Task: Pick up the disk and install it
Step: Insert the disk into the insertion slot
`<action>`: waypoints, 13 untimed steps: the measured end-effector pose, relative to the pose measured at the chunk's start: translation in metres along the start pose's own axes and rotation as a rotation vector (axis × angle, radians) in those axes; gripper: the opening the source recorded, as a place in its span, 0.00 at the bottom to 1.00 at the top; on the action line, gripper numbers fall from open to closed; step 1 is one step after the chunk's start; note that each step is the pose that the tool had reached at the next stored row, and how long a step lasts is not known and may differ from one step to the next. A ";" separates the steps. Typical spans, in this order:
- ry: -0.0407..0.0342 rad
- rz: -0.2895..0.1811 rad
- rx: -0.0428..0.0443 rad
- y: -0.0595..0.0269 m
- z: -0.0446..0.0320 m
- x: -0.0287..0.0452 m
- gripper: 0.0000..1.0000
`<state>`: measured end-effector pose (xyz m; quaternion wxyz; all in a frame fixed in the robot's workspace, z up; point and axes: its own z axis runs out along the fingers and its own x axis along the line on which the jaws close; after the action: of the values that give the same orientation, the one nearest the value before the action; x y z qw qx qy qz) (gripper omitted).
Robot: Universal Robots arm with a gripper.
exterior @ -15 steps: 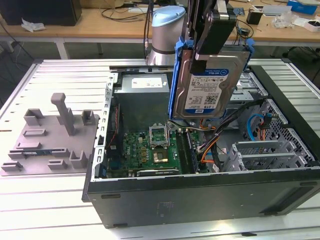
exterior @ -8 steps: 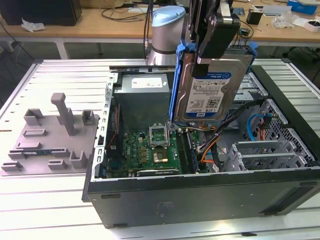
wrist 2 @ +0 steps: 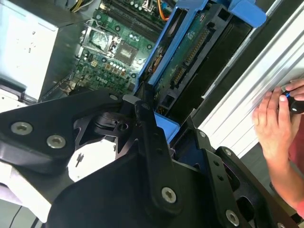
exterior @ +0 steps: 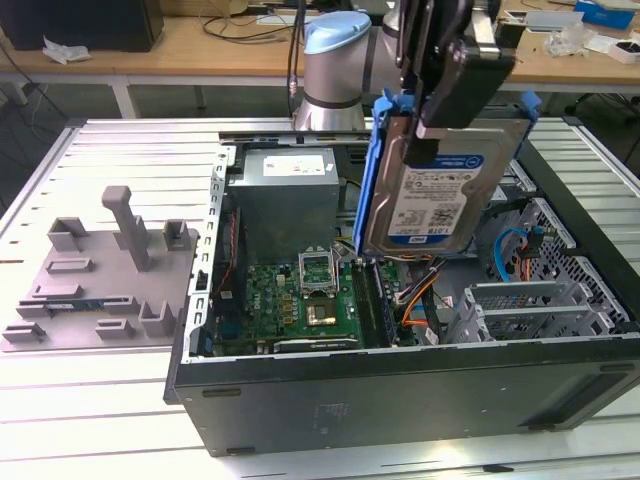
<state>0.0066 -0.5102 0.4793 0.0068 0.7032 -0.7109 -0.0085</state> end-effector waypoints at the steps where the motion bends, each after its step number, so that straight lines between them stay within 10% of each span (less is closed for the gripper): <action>1: 0.0001 0.000 0.0000 -0.0032 -0.0001 0.0014 0.36; 13: 0.0001 0.000 -0.0001 -0.0380 -0.0009 0.0105 0.36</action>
<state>0.0445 -0.5211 0.4794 0.0069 0.7033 -0.7108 -0.0086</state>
